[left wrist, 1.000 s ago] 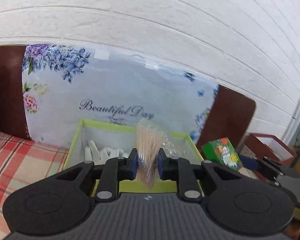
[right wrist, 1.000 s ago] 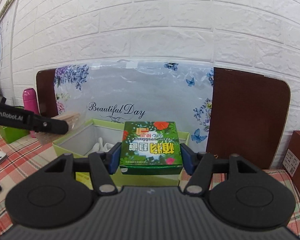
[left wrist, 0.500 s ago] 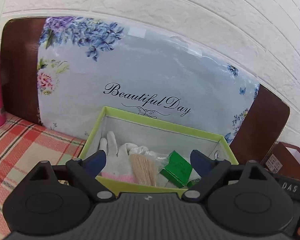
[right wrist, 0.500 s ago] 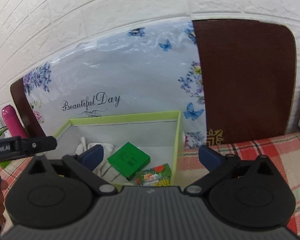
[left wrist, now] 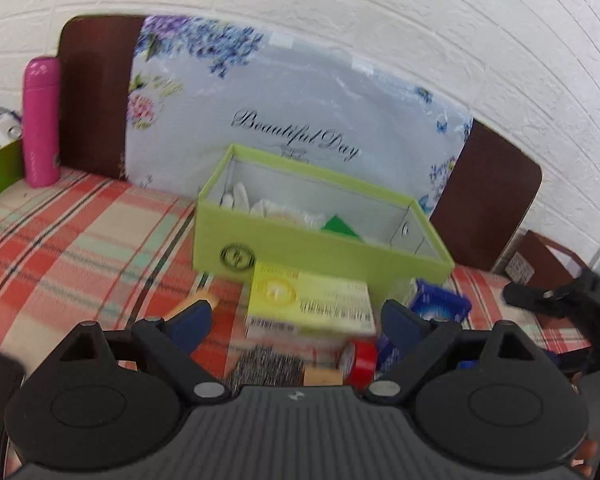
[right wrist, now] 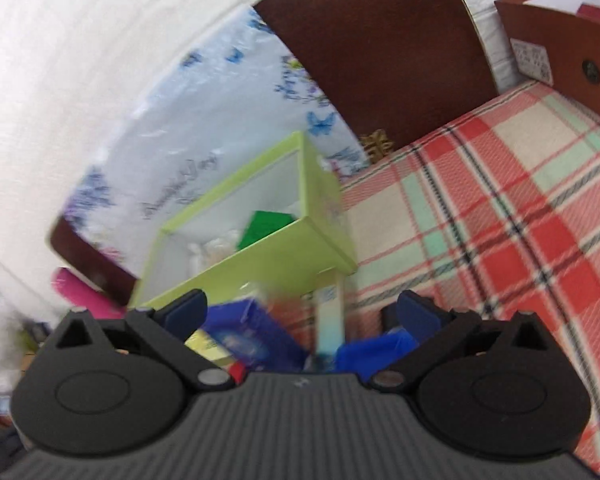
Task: Organize objects
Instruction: 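Grasp the gold perfume box with the left tool while the right tool grasps the frosted strip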
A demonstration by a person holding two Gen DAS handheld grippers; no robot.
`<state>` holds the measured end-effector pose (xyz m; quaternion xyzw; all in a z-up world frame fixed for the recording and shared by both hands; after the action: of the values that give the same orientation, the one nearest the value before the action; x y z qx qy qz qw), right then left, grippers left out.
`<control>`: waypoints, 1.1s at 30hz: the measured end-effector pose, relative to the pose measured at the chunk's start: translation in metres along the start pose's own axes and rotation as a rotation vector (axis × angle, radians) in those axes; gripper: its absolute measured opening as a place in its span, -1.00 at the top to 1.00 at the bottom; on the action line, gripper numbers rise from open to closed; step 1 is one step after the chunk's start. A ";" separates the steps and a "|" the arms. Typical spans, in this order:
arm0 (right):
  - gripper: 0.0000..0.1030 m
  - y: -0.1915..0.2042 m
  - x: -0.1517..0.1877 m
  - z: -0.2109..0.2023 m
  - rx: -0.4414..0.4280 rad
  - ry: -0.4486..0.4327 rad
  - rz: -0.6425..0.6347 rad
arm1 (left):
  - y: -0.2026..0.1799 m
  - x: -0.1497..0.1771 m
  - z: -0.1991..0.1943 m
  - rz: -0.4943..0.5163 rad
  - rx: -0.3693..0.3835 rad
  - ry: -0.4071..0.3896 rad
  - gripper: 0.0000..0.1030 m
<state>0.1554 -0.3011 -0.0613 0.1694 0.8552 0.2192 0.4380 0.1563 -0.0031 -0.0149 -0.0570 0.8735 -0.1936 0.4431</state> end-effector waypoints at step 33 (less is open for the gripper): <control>-0.36 0.078 0.141 0.033 -0.076 0.089 -1.032 | 0.026 0.073 -0.024 0.003 -0.001 0.133 -0.84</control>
<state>0.1111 -0.1597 -0.1324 -0.2998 0.8366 0.0129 0.4583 0.0951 0.0079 -0.0666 -0.0429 0.9013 -0.1958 0.3842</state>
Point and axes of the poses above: each gripper's, at about its wrist camera, not at the fingertips, and z roughly the way its jaws point, y to its left, x to its underside, the point moved 5 cm from there along z, roughly the way its jaws point, and after that the axes turned 8 degrees about -z, right-handed, at the moved point
